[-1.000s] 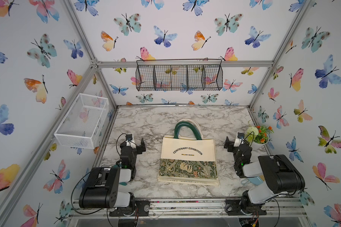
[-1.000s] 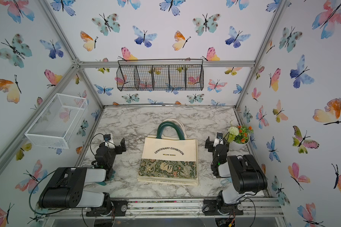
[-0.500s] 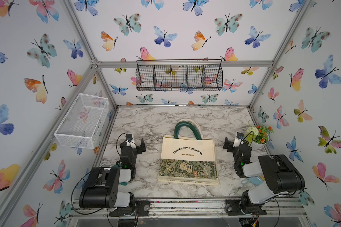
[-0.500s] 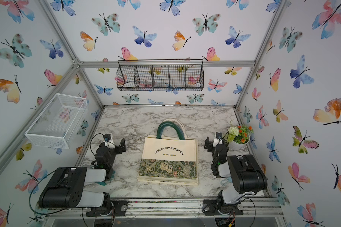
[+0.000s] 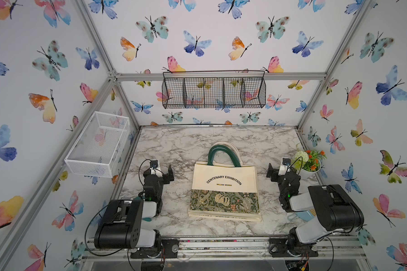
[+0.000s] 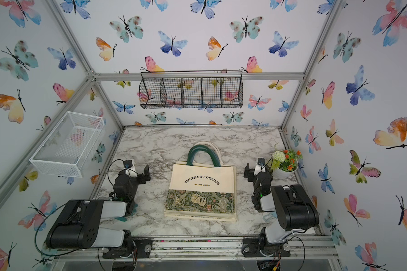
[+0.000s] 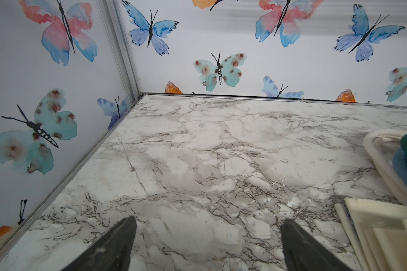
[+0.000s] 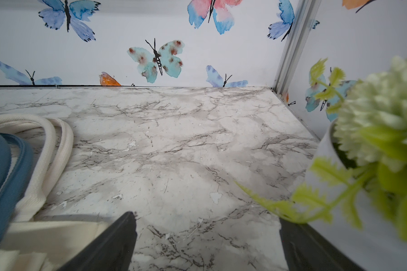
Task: Put away the canvas bag
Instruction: Reset both arms
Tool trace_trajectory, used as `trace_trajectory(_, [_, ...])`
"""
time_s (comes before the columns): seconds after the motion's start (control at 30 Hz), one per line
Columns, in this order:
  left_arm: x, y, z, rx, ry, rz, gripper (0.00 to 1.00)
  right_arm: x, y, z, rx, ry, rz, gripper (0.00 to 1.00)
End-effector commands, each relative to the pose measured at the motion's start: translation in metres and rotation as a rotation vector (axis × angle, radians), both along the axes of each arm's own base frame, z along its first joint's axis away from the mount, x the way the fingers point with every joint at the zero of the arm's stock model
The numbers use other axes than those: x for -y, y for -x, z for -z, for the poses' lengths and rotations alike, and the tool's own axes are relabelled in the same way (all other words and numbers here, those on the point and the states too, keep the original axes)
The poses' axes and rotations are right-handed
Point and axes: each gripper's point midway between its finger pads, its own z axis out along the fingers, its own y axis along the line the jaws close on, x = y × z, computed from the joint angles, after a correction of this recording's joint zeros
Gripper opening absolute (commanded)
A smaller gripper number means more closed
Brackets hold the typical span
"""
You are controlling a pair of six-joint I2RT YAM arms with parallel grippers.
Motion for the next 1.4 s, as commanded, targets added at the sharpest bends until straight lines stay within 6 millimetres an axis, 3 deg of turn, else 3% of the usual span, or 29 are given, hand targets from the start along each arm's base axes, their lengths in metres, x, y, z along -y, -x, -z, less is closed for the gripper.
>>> trace_trajectory(0.0, [0.002,-0.002,-0.001,-0.001,0.01,0.011,0.98,0.0,-0.003,-0.006,0.018,-0.001,-0.004,0.98])
trace_trajectory(1.2, [0.002,-0.001,0.0,-0.003,0.008,0.012,0.98,0.0,-0.003,-0.006,0.018,-0.001,-0.004,0.98])
trace_trajectory(1.27, [0.016,0.0,-0.001,0.003,0.0,0.102,0.99,0.0,-0.003,-0.006,0.019,-0.001,-0.003,0.98])
trace_trajectory(1.37, [0.02,0.002,-0.003,0.013,-0.007,0.134,0.98,0.0,-0.003,-0.006,0.019,-0.001,-0.003,0.98])
